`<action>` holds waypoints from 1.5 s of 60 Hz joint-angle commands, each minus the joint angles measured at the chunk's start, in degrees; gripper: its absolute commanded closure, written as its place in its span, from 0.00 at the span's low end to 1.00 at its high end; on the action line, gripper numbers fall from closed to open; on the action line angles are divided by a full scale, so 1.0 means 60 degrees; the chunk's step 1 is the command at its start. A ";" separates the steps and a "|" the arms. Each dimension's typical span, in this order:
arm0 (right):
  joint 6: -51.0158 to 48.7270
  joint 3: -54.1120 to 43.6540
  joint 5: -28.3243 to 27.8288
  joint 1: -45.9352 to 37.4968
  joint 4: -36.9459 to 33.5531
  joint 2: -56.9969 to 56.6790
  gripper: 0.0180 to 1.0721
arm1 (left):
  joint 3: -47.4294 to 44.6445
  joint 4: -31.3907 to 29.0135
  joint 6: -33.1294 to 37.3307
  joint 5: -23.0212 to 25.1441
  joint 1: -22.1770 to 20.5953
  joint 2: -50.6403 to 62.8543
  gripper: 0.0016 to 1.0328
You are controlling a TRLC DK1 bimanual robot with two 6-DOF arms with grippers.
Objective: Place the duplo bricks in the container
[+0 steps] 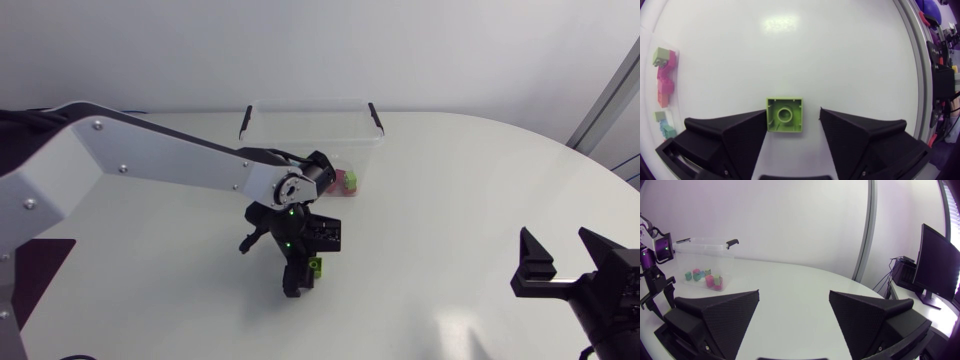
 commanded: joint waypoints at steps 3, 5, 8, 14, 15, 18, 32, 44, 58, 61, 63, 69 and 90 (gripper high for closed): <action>-0.0136 -0.0054 0.0047 -0.0059 -0.0254 -0.0086 0.04 | 0.0610 -0.0714 0.0416 0.0348 0.0135 0.0221 0.66; -0.0136 -0.0054 0.0047 -0.0059 -0.0254 -0.0086 0.04 | 0.0771 -0.0933 0.0386 0.0524 0.0223 0.0221 0.68; -0.0136 -0.0054 0.0047 -0.0059 -0.0254 -0.0086 0.04 | 0.1035 -0.1358 0.0416 0.0802 0.0325 0.0192 0.71; -0.0136 -0.0054 0.0047 -0.0059 -0.0254 -0.0086 0.04 | 0.1372 -0.1622 0.0343 0.1095 0.0604 0.0060 0.73; -0.0136 -0.0054 0.0047 -0.0059 -0.0254 -0.0086 0.04 | 0.1401 -0.1622 0.0313 0.1154 0.0648 0.0031 0.73; -0.0136 -0.0054 0.0047 -0.0059 -0.0254 -0.0086 0.04 | 0.1445 -0.1607 0.0269 0.1329 0.0794 -0.0159 0.74; -0.0136 -0.0054 0.0047 -0.0059 -0.0254 -0.0086 0.04 | 0.1401 -0.1578 0.0269 0.1476 0.0897 -0.0277 0.74; -0.0136 -0.0054 0.0047 -0.0059 -0.0254 -0.0086 0.04 | 0.2807 -0.1651 -0.0317 0.1476 0.1365 -0.0570 0.74; -0.0136 -0.0054 0.0047 -0.0059 -0.0254 -0.0086 0.04 | 0.5312 -0.1285 -0.2074 0.1447 0.2156 -0.0511 0.74; -0.0136 -0.0054 0.0047 -0.0059 -0.0254 -0.0086 0.04 | 0.5605 -0.0948 -0.2529 0.1417 0.2332 -0.0496 0.74; -0.0136 -0.0054 0.0047 -0.0059 -0.0254 -0.0086 0.04 | 0.5679 -0.0640 -0.2865 0.1300 0.2420 -0.0526 0.74; -0.0136 -0.0054 0.0047 -0.0059 -0.0254 -0.0086 0.04 | 0.5679 0.0151 -0.3671 0.1095 0.2625 -0.0716 0.74; -0.0136 -0.0054 0.0047 -0.0059 -0.0254 -0.0086 0.04 | 0.5635 0.2055 -0.4623 -0.0370 0.3035 -0.0203 0.72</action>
